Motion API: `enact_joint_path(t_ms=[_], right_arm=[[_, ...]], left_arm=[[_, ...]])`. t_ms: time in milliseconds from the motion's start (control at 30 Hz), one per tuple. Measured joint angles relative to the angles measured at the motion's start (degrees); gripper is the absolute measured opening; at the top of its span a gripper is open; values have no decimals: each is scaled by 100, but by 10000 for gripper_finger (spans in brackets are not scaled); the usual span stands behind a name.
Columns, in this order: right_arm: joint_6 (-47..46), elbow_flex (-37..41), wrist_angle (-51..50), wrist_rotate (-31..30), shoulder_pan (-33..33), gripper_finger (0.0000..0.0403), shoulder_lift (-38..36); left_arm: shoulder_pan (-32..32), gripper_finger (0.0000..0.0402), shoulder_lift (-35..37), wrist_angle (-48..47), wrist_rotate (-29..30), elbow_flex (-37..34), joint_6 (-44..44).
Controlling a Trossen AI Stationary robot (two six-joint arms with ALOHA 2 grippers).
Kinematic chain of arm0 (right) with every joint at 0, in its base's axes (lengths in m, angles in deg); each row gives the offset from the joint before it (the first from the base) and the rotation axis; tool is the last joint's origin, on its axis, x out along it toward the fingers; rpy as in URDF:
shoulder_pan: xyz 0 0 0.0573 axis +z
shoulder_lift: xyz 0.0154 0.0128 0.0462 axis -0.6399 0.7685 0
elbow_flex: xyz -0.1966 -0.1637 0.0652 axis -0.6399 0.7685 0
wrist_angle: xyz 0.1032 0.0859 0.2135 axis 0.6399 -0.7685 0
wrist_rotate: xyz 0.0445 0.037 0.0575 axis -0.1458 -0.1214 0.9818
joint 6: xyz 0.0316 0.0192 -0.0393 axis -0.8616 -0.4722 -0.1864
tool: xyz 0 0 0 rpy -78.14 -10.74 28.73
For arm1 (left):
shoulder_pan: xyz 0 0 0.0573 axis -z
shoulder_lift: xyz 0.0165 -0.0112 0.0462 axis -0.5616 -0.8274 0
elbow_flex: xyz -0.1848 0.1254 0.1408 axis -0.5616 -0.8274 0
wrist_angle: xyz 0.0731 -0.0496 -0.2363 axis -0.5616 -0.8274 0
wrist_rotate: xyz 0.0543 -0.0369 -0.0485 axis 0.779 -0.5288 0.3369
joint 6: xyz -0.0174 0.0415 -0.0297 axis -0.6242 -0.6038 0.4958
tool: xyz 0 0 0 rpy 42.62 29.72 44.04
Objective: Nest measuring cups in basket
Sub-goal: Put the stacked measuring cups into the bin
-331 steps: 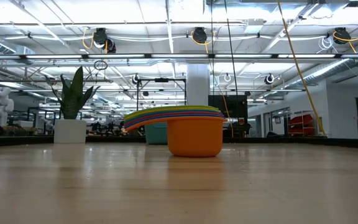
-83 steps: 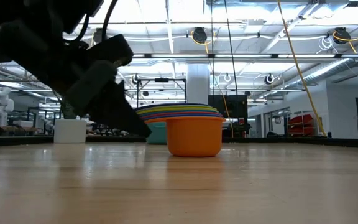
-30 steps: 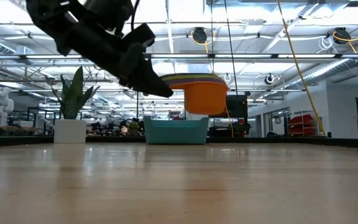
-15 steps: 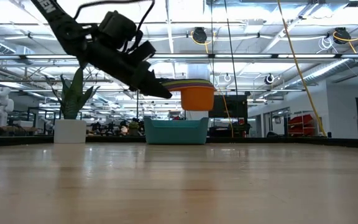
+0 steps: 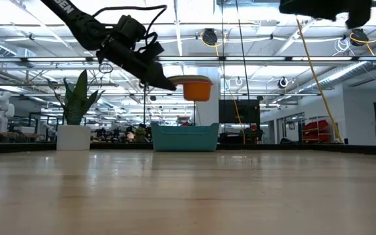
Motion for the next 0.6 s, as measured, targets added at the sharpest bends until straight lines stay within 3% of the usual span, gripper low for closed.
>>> enact_joint_path(t_ms=[300, 467, 600], right_arm=[[894, 281, 473, -461, -285, 137, -32], [1412, 457, 1000, -379, -452, 137, -173], [1630, 621, 1400, 104, -684, 137, -314]], left_arm=[[-743, 133, -193, 37, -729, 76, -90], [-792, 133, -637, 524, -948, 74, -231], [-794, 133, -919, 939, -1049, 74, -189]])
